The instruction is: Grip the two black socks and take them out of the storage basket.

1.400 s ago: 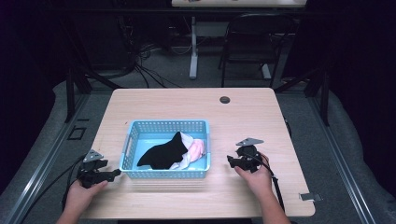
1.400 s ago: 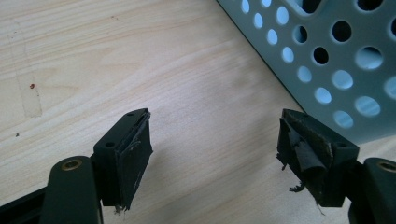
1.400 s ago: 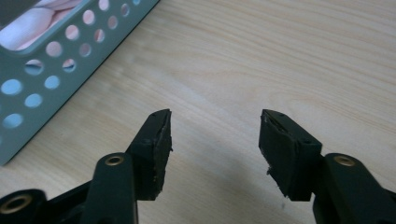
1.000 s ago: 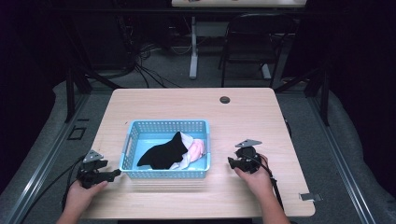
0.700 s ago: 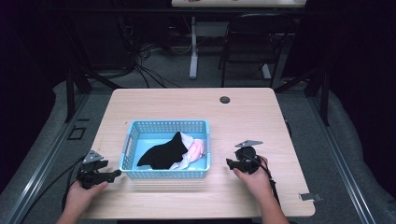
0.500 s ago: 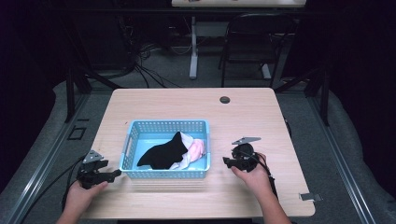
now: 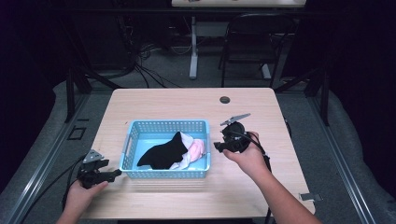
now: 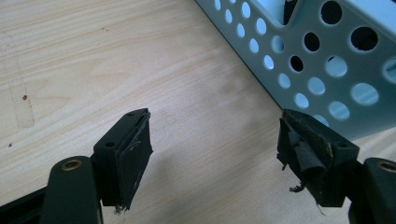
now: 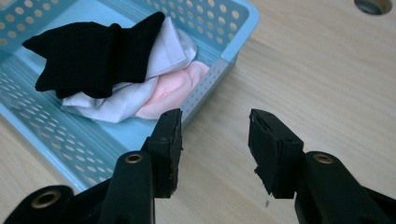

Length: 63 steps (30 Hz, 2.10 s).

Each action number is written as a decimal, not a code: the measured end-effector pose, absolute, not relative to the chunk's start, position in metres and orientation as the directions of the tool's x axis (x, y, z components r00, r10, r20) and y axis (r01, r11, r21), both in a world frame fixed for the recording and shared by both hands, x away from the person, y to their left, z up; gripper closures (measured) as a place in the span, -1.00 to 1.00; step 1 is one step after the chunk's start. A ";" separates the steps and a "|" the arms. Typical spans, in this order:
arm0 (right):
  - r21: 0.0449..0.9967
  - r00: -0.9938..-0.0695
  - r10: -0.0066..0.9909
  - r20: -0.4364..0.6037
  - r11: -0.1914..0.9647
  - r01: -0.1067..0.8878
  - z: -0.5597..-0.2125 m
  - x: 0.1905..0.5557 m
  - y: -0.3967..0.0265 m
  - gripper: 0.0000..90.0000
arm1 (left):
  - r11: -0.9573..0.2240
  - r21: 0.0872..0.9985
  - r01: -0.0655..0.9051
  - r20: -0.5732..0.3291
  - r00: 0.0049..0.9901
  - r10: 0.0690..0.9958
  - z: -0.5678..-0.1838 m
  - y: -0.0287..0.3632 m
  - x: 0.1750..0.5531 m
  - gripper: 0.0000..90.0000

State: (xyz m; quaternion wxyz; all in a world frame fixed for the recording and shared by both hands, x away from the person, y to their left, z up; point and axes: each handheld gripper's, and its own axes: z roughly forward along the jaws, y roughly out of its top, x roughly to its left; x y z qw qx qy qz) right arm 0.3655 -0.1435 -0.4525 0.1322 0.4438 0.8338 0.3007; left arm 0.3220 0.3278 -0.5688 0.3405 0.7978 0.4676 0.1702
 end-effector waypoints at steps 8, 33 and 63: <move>0.621 -0.585 0.809 0.049 0.435 0.653 -0.444 0.383 -0.117 0.21 | -0.331 0.702 0.630 -0.046 0.504 0.863 -0.569 0.328 0.323 -0.43; 0.425 -0.620 0.766 0.170 0.511 0.747 -0.484 0.425 -0.009 0.37 | -0.330 0.706 0.626 -0.049 0.508 0.860 -0.568 0.327 0.322 -0.43; 0.424 -0.707 0.688 0.164 0.598 0.680 -0.478 0.412 0.020 0.91 | -0.339 0.703 0.625 -0.043 0.514 0.857 -0.568 0.327 0.323 -0.43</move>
